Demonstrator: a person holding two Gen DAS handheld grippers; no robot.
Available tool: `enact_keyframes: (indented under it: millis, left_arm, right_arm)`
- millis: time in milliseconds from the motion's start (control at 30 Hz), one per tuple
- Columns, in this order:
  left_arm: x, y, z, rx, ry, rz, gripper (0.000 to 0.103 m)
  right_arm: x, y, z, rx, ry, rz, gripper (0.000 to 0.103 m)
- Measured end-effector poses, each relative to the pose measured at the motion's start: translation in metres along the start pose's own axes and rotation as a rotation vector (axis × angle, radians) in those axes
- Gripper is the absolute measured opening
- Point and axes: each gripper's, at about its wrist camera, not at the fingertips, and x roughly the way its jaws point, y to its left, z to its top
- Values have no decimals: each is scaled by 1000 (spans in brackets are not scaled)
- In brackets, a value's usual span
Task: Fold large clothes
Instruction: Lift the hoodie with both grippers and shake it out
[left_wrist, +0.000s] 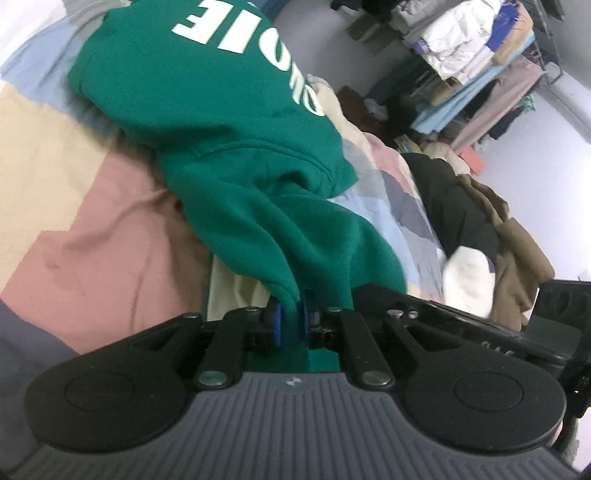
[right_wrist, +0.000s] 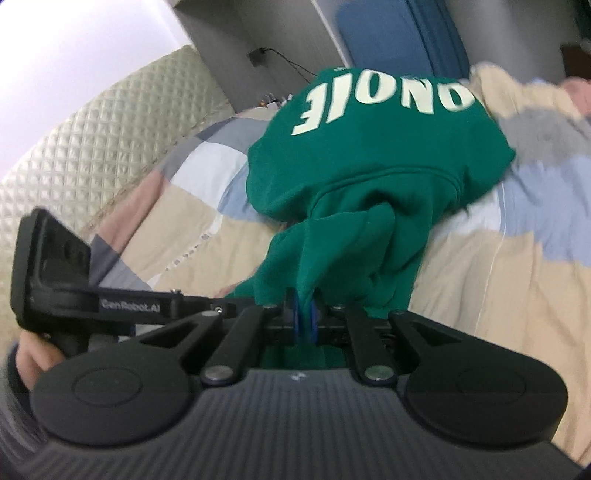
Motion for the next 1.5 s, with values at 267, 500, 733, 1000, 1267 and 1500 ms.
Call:
enact_keyframes:
  millis: [267, 500, 733, 1000, 1267, 1500]
  left_arm:
    - [-27, 26, 17, -75, -92, -30, 82]
    - [-25, 56, 65, -173, -204, 44, 82]
    - [10, 114, 112, -337, -224, 82, 82]
    - [64, 183, 127, -544, -235, 4, 81]
    - [93, 192, 144, -589, -215, -48, 27]
    - [44, 150, 159, -444, -362, -120, 6]
  right_arm:
    - [-22, -33, 13, 210, -82, 58, 70]
    - [-10, -77, 53, 347, -149, -33, 70]
    - [43, -140, 97, 468, -144, -149, 69]
    - [108, -193, 93, 564, -127, -146, 68]
    - [126, -207, 104, 488, -142, -109, 24]
    - [87, -187, 122, 350, -321, -5, 8]
